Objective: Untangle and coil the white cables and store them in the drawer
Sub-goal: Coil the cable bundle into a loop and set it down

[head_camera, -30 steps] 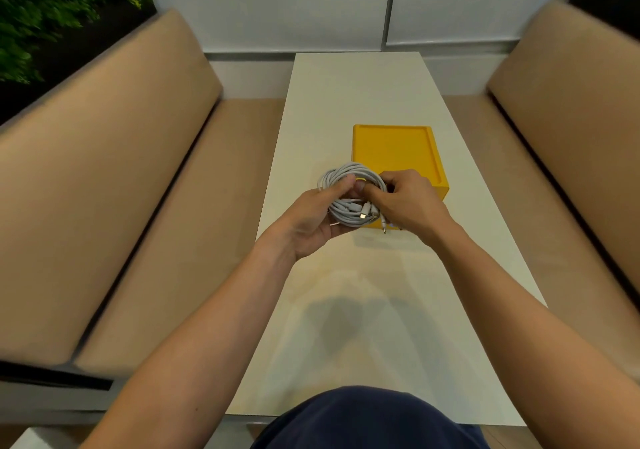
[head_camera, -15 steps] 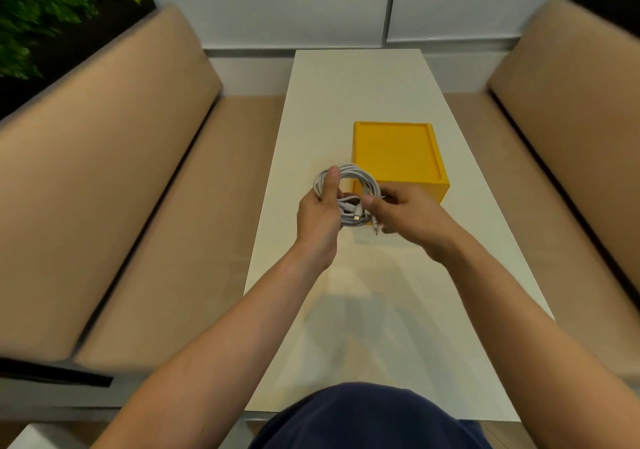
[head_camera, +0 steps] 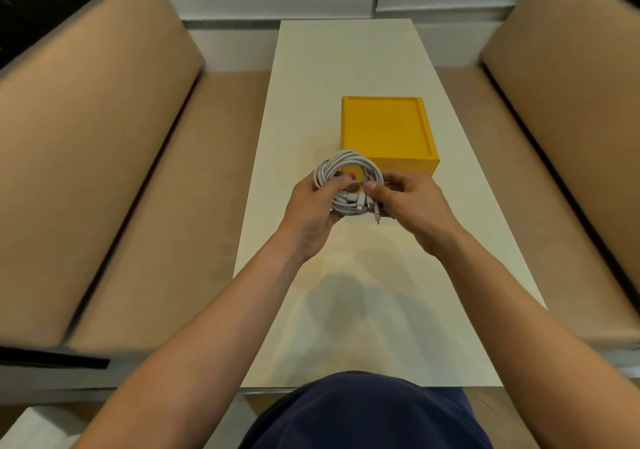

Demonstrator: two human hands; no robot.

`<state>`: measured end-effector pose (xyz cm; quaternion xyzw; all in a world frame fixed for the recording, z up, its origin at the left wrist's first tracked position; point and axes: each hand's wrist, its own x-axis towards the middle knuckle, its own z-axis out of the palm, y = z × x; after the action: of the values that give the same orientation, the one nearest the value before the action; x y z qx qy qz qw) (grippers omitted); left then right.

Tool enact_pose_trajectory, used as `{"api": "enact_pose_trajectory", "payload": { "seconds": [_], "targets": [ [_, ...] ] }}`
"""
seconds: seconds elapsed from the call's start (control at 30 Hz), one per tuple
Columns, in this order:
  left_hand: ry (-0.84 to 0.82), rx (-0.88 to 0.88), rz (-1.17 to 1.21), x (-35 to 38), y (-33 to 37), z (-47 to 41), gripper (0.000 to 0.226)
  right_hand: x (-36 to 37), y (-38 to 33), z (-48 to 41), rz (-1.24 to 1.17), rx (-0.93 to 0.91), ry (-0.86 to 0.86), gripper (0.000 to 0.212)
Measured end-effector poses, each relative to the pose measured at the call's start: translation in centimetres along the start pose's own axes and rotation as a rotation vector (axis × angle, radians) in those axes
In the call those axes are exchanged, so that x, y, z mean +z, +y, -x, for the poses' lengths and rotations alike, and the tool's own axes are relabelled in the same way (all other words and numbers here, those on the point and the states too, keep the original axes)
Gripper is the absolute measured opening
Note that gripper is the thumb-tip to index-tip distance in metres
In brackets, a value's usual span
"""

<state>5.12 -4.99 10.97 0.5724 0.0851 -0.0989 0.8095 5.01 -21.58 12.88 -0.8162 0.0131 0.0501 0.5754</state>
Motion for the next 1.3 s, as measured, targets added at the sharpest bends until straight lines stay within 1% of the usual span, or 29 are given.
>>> {"api": "enact_pose_trajectory", "payload": {
  "seconds": [0.03, 0.13, 0.3, 0.43, 0.53, 0.63, 0.7, 0.77, 0.87, 0.97, 1.03, 1.1, 1.17, 1.23, 1.3],
  "targets": [
    [-0.024, 0.01, -0.012, 0.1, 0.0, 0.1, 0.01, -0.2, -0.1, 0.0, 0.018, -0.001, -0.006, 0.016],
    [-0.026, 0.012, -0.05, 0.3, 0.3, 0.5, 0.024, -0.4, -0.2, 0.1, 0.071, -0.004, -0.021, 0.016],
    [0.092, -0.05, -0.07, 0.3, 0.3, 0.7, 0.017, -0.5, -0.5, 0.7, 0.101, 0.0, -0.025, 0.017],
    [0.064, -0.093, 0.048, 0.5, -0.1, 1.3, 0.021, -0.4, -0.4, 1.7, 0.14, -0.006, -0.019, 0.012],
    [0.047, -0.109, 0.126, 0.8, -0.7, 1.7, 0.02, -1.0, 0.1, 2.6, 0.083, -0.001, 0.0, 0.01],
    [0.041, -0.049, 0.055, 1.6, -1.7, 1.8, 0.011, -1.8, 0.6, 3.6, 0.042, -0.002, 0.016, 0.009],
    [0.072, -0.027, 0.003, 2.2, -2.5, 2.1, 0.012, -2.1, 0.8, 3.9, 0.05, -0.022, 0.038, 0.006],
    [0.109, -0.047, 0.015, 2.9, -2.8, 2.3, 0.011, -2.3, 0.8, 4.0, 0.05, -0.036, 0.059, 0.005],
    [0.128, -0.064, 0.002, 3.7, -3.1, 2.0, 0.013, -2.9, 1.1, 3.9, 0.094, -0.026, 0.08, 0.009],
    [0.201, -0.013, -0.132, 4.8, -3.2, 1.4, 0.009, -4.0, 1.9, 3.5, 0.07, 0.016, 0.08, 0.014],
    [0.217, 0.045, -0.209, 5.7, -3.3, 1.1, 0.014, -4.8, 2.6, 3.3, 0.019, 0.044, 0.086, 0.01],
    [0.176, 0.062, -0.215, 6.3, -3.5, 0.9, 0.028, -5.9, 3.0, 3.1, -0.068, 0.101, 0.085, 0.008],
    [0.037, 0.033, -0.173, 6.6, -3.5, 1.1, 0.04, -7.4, 3.4, 3.1, -0.17, 0.163, 0.072, 0.013],
    [-0.096, -0.003, -0.135, 6.9, -3.7, 1.4, 0.039, -8.8, 4.1, 3.1, -0.217, 0.197, 0.069, 0.015],
    [-0.107, -0.032, -0.135, 7.2, -4.2, 1.4, 0.031, -9.6, 4.7, 3.2, -0.244, 0.215, 0.043, 0.015]
  ]
}}
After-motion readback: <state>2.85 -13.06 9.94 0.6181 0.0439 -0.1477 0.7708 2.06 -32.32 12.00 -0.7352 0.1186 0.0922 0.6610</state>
